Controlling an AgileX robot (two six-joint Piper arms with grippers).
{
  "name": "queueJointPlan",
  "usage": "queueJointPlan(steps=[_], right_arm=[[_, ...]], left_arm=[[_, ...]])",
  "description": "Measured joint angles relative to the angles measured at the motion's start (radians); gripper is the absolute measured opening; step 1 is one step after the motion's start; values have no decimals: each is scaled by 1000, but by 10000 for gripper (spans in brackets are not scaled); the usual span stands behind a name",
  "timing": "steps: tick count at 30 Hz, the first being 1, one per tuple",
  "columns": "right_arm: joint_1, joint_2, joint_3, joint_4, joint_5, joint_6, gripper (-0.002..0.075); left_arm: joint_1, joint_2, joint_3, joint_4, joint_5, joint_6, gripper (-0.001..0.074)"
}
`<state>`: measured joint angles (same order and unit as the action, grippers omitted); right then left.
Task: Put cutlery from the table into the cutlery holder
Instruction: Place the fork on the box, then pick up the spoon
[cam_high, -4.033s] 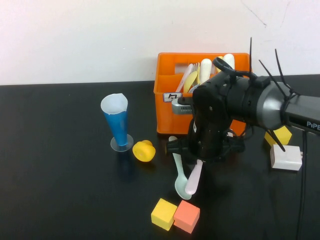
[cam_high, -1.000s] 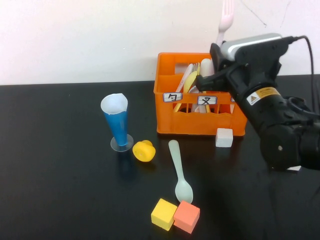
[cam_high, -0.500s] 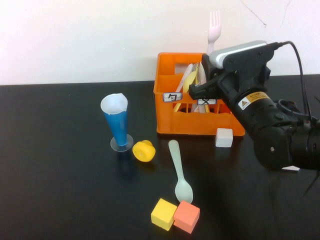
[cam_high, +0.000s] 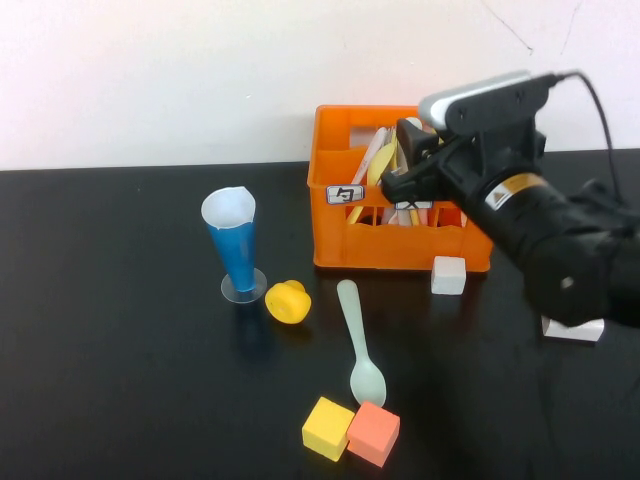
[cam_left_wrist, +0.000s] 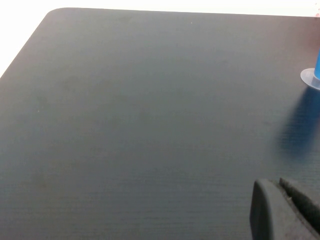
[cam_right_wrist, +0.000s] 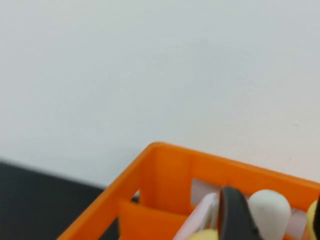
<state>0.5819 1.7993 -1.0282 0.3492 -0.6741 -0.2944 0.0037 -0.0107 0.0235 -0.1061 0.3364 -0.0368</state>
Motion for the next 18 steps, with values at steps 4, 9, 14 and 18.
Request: queueJointPlan(steps=[4,9,14,18], right_arm=[[0,-113,0,0,209,-78,328],[0,-229,-4,0,542,-102,328],[0,-260,-26,0,867,-108,328],[0,-242,-94,-18,1152,-70,329]], left_arm=[[0,0,0,0,0,0,-1],[0,0,0,0,0,2,-1],[0,0,0,0,0,2,-1],[0,0,0,0,0,2,-1]])
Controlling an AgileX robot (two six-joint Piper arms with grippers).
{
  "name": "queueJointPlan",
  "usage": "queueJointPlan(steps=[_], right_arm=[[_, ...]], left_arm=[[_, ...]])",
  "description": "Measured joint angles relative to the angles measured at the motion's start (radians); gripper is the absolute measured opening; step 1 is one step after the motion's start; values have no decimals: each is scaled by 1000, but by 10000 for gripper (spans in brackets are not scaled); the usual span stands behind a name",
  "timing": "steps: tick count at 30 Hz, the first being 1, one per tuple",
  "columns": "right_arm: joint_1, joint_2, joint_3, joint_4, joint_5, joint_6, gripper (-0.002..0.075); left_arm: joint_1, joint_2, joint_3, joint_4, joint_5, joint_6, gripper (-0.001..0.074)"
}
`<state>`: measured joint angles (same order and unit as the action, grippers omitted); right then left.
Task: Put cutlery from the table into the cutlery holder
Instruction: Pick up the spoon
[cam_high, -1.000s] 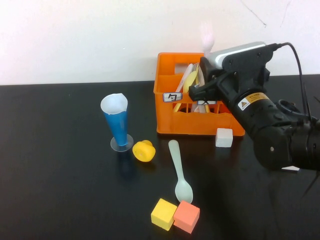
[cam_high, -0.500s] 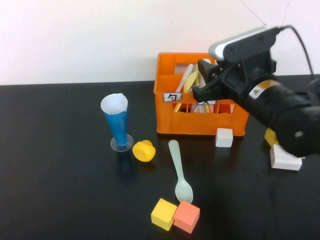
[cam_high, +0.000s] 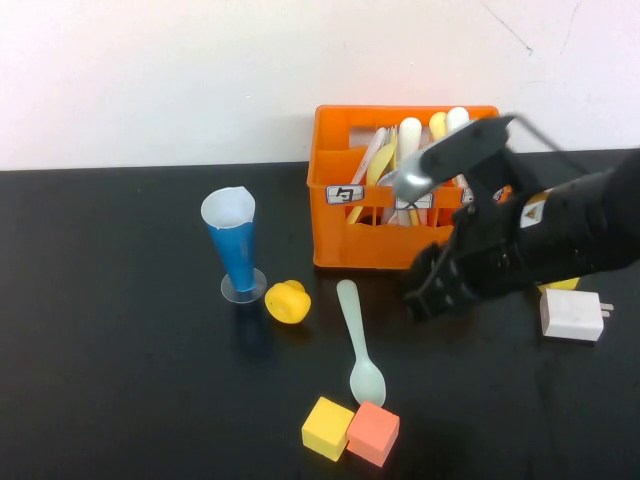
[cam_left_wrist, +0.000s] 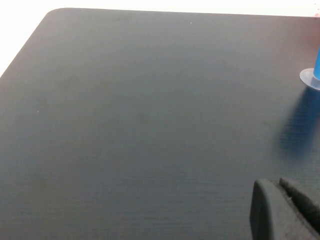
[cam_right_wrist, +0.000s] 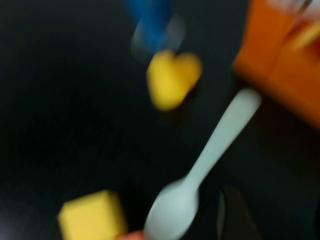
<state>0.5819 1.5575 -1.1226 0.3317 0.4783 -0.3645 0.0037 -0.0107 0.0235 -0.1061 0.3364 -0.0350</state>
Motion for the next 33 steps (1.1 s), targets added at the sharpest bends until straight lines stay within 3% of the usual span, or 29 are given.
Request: queueJointPlan(steps=[5,9,24,33], right_arm=[[48,85,-133,-111,270,154,329],[104,187,-245,-201,379,324,329],[145,562,-636,-326,585,576,330],[149,633,-721,-386,622,639,333]], left_arm=[[0,0,0,0,0,0,-1],[0,0,0,0,0,0,-1],[0,0,0,0,0,-2,-1],[0,0,0,0,0,-2,-1]])
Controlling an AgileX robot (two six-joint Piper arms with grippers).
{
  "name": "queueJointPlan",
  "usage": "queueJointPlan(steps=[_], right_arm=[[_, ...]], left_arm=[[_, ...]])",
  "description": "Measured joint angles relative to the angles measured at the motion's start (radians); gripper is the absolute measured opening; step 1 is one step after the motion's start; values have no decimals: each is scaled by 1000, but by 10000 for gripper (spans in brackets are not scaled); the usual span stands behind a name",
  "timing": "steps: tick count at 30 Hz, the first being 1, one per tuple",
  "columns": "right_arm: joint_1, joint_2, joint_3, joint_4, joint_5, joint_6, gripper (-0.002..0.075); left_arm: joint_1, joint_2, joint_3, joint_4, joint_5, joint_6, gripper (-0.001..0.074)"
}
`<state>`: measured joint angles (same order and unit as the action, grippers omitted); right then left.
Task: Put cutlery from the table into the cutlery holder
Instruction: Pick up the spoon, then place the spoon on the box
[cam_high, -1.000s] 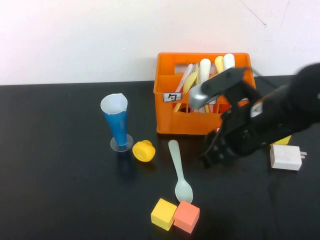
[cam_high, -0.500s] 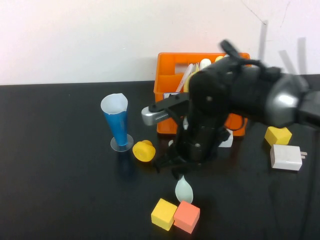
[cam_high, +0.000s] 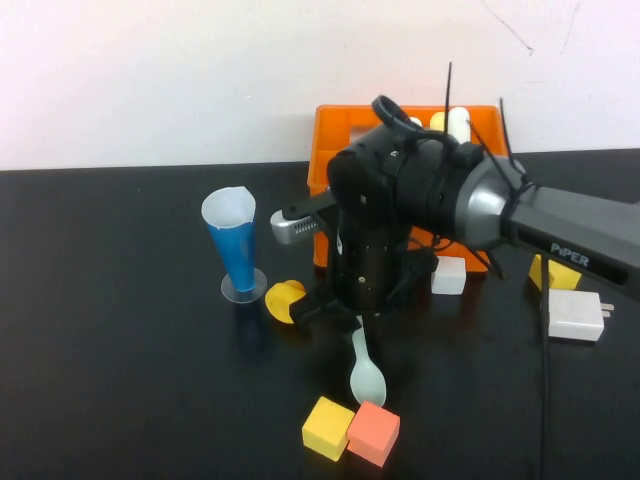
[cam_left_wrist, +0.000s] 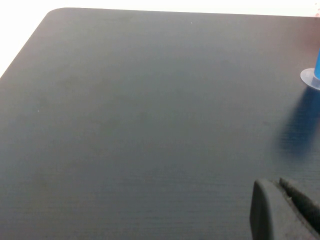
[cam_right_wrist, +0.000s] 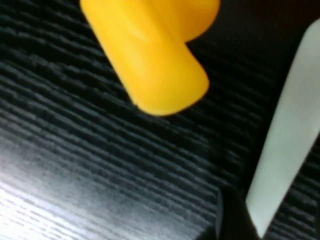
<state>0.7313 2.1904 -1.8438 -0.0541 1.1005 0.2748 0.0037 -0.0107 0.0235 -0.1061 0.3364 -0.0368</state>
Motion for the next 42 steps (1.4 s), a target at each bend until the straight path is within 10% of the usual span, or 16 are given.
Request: queueJointPlan(steps=[11,21,42], right_arm=[[0,37,-2,0,38,-44,328],[44,-17,68,-44,15,-84,123],[53,-602,799,-32,-1403,-28,123]], left_arm=[[0,0,0,0,0,0,-1],[0,0,0,0,0,0,-1],[0,0,0,0,0,2,-1]])
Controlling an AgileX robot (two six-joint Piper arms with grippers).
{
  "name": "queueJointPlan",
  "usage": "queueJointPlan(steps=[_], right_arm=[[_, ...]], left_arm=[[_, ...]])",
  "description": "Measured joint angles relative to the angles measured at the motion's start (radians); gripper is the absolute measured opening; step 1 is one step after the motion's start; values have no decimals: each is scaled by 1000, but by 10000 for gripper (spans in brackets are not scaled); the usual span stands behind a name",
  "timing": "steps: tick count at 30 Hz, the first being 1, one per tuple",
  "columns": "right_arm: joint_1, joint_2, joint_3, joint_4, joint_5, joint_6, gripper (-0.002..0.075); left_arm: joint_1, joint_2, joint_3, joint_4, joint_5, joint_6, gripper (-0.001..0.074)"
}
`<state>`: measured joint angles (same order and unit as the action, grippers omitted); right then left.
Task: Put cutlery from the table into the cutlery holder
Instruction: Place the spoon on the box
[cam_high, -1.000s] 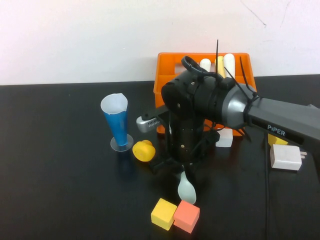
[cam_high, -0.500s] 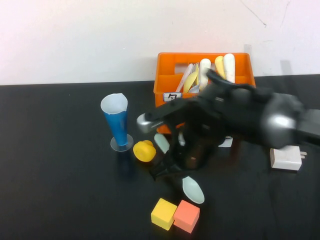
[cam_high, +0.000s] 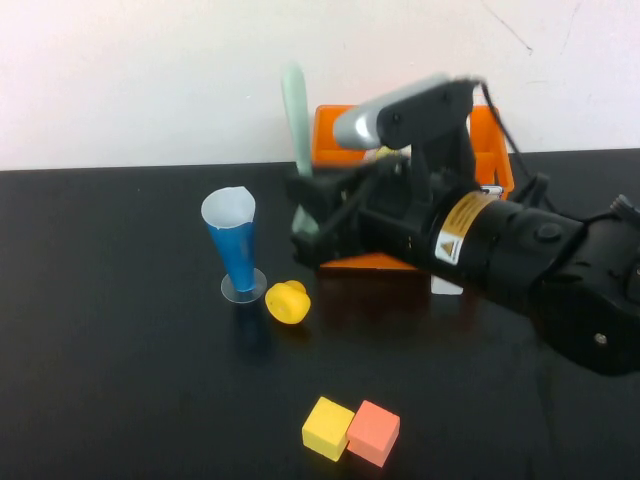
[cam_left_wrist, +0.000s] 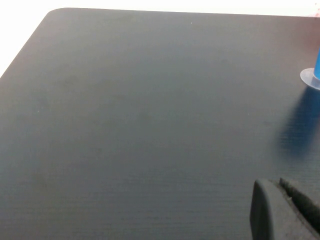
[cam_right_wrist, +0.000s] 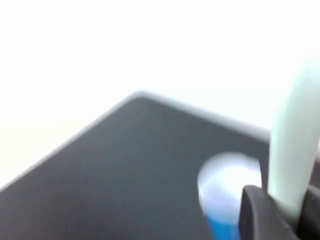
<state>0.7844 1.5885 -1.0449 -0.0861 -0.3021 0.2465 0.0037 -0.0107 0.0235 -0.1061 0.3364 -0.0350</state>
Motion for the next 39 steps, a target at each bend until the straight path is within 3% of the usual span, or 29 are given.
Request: queueJointPlan(steps=[7,13,32,39], right_arm=[[0,22,7,203,-375,-360,123],[0,85,7,476,-511,-526,122],[-39,330,-171,537,-496,-677,124],[-54,336,-173,569,-471,-703,185]], left_arm=[[0,0,0,0,0,0,-1],[0,0,0,0,0,0,-1],[0,0,0,0,0,-2,-1],[0,0,0,0,0,-2,-1]])
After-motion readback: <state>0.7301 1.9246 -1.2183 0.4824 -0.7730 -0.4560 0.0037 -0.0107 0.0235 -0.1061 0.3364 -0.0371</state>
